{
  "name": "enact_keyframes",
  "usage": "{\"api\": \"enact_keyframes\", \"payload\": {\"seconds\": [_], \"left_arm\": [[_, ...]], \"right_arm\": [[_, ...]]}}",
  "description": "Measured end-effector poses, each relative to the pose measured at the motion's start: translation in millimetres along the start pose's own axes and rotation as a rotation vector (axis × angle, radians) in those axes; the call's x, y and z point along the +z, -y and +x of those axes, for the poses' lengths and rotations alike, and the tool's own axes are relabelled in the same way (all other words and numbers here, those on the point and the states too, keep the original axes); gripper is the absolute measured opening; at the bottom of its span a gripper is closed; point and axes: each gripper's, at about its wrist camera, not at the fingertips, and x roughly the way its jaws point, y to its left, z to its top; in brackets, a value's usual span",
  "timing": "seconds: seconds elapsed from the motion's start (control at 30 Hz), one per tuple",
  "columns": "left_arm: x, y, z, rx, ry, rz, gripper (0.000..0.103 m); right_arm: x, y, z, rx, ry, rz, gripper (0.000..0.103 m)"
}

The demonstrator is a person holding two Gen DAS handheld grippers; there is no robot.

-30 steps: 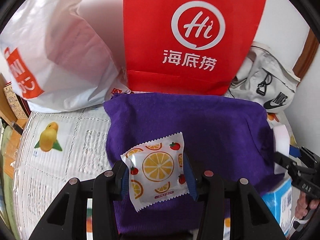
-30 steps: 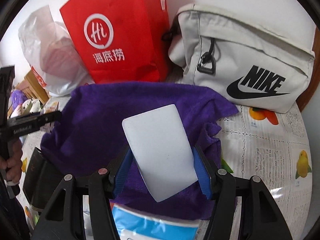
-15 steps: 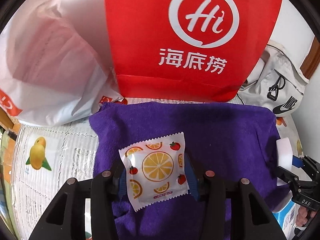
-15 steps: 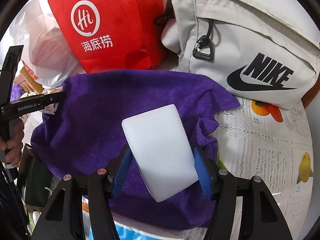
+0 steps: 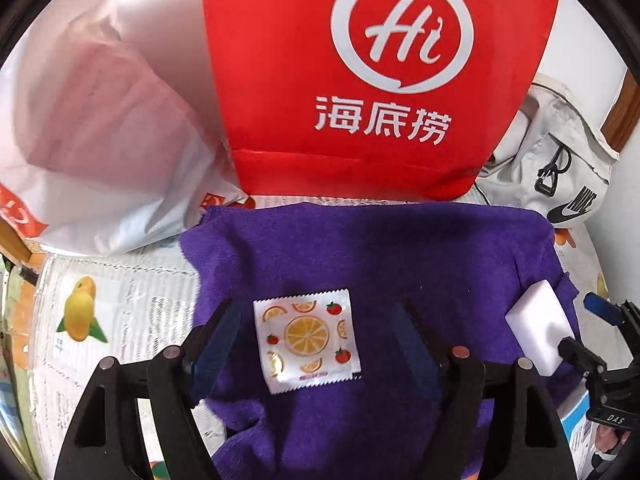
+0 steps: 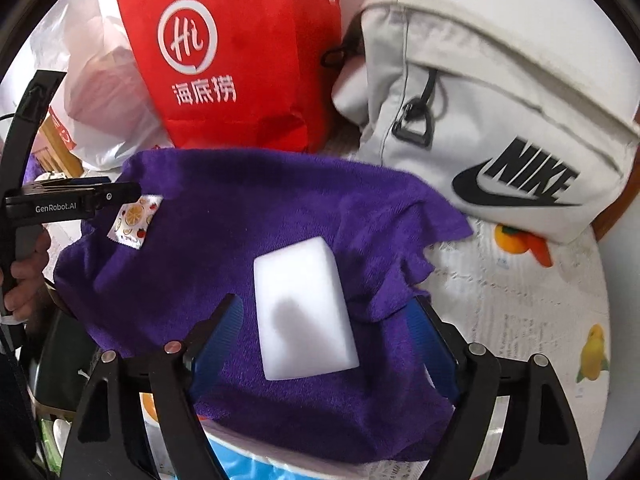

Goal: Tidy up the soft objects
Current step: 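Lower the sachet and block onto the purple towel and open both tools, then grasp the black watch strap piece with buckle using the right tool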

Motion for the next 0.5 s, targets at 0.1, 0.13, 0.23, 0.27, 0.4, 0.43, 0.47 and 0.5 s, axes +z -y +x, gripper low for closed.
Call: {"api": "enact_keyframes", "payload": {"seconds": [0.1,0.13,0.23,0.27,0.4,0.43,0.47,0.5], "left_arm": [[-4.8,-2.4,-17.6,0.013,0.021,-0.001,0.077],[-6.9,-3.6,-22.8,0.015,0.030,-0.001,0.077],[-18.7,-6.8,-47.6,0.023,0.064,-0.001,0.077],[-24.1,-9.2,-57.5,0.023,0.074,-0.005,0.077],[-44.5,-14.0,-86.5,0.017,0.095,-0.011,0.077],[-50.6,-15.2,-94.4,0.017,0.098,-0.016,0.077],[-58.6,-16.4,-102.4,0.018,0.100,-0.019,0.077],[-67.3,-17.1,-109.9,0.016,0.102,-0.017,0.077]], "right_arm": [[-2.2,-1.3,-17.6,0.004,0.054,0.018,0.083],[-4.4,-1.7,-24.2,0.005,0.072,0.031,0.083],[-13.0,-3.7,-42.6,0.023,0.095,0.072,0.083],[-16.1,-3.3,-47.0,0.028,0.099,0.081,0.083],[-38.4,-13.4,-76.7,0.040,0.102,0.103,0.083],[-43.8,-17.5,-84.1,0.051,0.099,0.100,0.083],[-48.2,-21.1,-87.1,0.056,0.097,0.099,0.083],[-56.7,-27.4,-96.7,0.055,0.094,0.096,0.083]]}}
